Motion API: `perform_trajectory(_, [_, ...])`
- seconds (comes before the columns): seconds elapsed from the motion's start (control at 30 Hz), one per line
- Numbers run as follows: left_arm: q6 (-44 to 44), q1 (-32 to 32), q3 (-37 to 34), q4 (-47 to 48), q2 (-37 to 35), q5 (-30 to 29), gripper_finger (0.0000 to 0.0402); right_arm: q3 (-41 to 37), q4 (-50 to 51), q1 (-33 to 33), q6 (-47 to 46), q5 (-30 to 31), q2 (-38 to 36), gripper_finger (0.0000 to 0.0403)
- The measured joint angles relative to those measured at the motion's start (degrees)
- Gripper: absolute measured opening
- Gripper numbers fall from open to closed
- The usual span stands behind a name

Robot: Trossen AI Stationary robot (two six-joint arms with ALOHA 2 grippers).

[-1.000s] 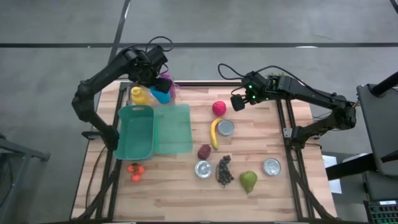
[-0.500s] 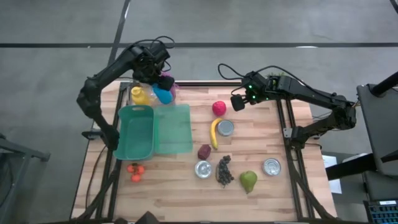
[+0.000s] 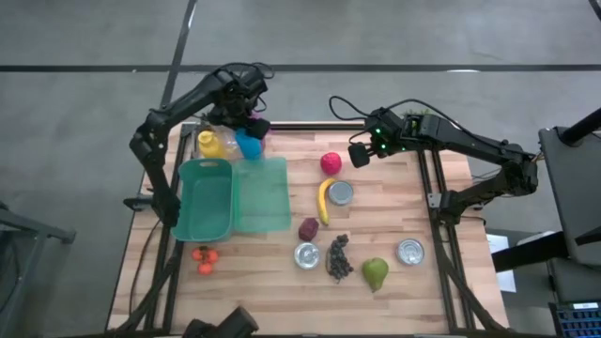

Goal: Pick & Place Food Item
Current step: Put the blue water bottle into the transparent bin

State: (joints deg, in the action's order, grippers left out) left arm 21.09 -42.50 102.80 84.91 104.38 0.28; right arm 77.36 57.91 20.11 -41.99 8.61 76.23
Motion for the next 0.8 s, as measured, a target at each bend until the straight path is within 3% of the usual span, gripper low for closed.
perform_trajectory(0.8, [-1.2,-0.8,-5.2,-3.3,1.1,1.3,0.0212,0.0,0.0,0.0,0.0,0.0,0.0,0.0378])
